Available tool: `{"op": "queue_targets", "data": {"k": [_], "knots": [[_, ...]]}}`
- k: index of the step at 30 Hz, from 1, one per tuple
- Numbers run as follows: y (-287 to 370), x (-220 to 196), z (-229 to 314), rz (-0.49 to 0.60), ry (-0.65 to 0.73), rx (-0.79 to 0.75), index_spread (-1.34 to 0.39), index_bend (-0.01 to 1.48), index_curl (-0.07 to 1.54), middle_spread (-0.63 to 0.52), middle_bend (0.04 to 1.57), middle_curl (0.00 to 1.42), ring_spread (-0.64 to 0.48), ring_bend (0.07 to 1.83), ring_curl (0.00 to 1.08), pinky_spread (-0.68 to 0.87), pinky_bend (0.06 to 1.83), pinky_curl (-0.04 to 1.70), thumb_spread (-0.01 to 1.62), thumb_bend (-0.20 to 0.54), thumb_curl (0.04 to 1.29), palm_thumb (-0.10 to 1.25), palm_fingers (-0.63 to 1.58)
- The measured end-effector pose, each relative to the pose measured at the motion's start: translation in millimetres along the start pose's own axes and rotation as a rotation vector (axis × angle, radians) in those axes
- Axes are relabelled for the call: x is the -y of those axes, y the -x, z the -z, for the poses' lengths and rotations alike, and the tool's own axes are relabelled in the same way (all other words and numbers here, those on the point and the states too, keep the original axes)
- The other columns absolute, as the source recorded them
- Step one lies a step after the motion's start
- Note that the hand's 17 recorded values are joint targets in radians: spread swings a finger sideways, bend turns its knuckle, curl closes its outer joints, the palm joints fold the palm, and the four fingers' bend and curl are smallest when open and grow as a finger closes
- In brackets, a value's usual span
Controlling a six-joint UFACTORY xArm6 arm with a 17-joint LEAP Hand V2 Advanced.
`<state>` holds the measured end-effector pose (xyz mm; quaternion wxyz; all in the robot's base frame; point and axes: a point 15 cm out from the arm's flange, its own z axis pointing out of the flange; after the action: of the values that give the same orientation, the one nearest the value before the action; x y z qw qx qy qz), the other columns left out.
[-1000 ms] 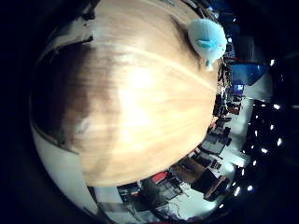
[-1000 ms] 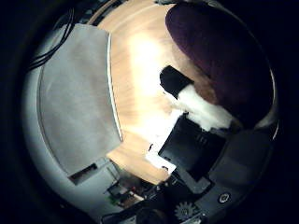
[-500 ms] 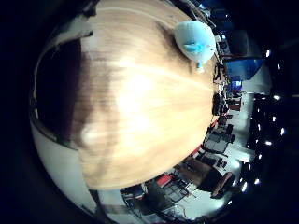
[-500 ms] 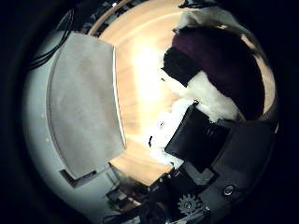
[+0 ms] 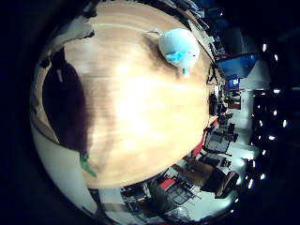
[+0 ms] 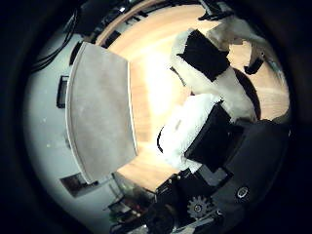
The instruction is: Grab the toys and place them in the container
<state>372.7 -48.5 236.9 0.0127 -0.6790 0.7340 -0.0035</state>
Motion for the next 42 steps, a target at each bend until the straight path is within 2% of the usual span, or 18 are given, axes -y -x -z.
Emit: {"op": "queue_targets", "data": {"k": [7, 11, 14, 15, 16, 17, 18, 20, 21, 25, 28, 34, 42], "knots": [[0, -4, 7, -0.004, -0.004, -0.001, -0.24, 1.18, 0.70, -0.17, 1.31, 0.76, -0.22, 1.40, 0.68, -0.22, 1.36, 0.68, 1.48, 0.002, 0.21, 0.60, 1.15], [-2, -9, 17, 0.000, -0.024, -0.011, -0.26, 1.09, 0.69, -0.18, 1.29, 0.75, -0.22, 1.42, 0.67, -0.24, 1.35, 0.68, 1.41, -0.047, 0.19, 0.47, 1.11], [-2, -17, 19, 0.007, -0.011, -0.013, -0.31, 0.89, 0.65, -0.19, 1.20, 0.71, -0.23, 1.40, 0.64, -0.31, 1.35, 0.65, 1.27, -0.055, 0.18, 0.34, 1.02], [-3, -21, 19, 0.005, 0.003, -0.013, -0.31, 0.86, 0.64, -0.19, 1.17, 0.70, -0.23, 1.40, 0.63, -0.33, 1.35, 0.65, 1.25, -0.051, 0.18, 0.33, 1.00], [-4, -24, 18, 0.005, 0.016, -0.012, -0.35, 0.73, 0.63, -0.20, 1.11, 0.69, -0.26, 1.37, 0.62, -0.39, 1.36, 0.64, 1.20, -0.043, 0.19, 0.30, 0.88], [-7, -28, 17, 0.001, 0.027, -0.012, -0.36, 0.70, 0.62, -0.20, 1.10, 0.68, -0.26, 1.37, 0.62, -0.41, 1.35, 0.63, 1.19, -0.041, 0.19, 0.29, 0.87], [-8, -30, 16, -0.001, 0.037, -0.011, -0.39, 0.58, 0.59, -0.21, 1.04, 0.66, -0.28, 1.37, 0.61, -0.44, 1.37, 0.63, 1.17, -0.037, 0.20, 0.28, 0.74], [-11, -36, 10, -0.004, 0.065, -0.007, -0.42, 0.47, 0.55, -0.23, 0.96, 0.64, -0.29, 1.35, 0.59, -0.46, 1.38, 0.61, 1.14, -0.033, 0.21, 0.27, 0.64], [-12, -38, 8, -0.006, 0.077, -0.006, -0.44, 0.41, 0.53, -0.23, 0.88, 0.62, -0.29, 1.31, 0.57, -0.46, 1.41, 0.61, 1.12, -0.028, 0.21, 0.27, 0.50], [-18, -45, -7, -0.024, 0.120, -0.001, -0.46, 0.29, 0.47, -0.23, 0.70, 0.55, -0.26, 1.22, 0.53, -0.40, 1.45, 0.60, 1.08, -0.020, 0.23, 0.28, 0.31], [-21, -48, -14, -0.030, 0.147, 0.002, -0.47, 0.18, 0.41, -0.21, 0.59, 0.50, -0.23, 1.16, 0.48, -0.33, 1.49, 0.59, 1.07, -0.018, 0.25, 0.31, 0.27], [-24, -50, -27, -0.040, 0.202, 0.012, -0.46, 0.15, 0.36, -0.18, 0.48, 0.45, -0.19, 1.13, 0.45, -0.24, 1.52, 0.58, 1.05, -0.019, 0.27, 0.34, 0.22], [-22, -51, -44, -0.052, 0.253, 0.024, -0.44, 0.14, 0.31, -0.15, 0.44, 0.42, -0.15, 1.12, 0.42, -0.16, 1.53, 0.55, 1.04, -0.021, 0.29, 0.37, 0.19]]}}
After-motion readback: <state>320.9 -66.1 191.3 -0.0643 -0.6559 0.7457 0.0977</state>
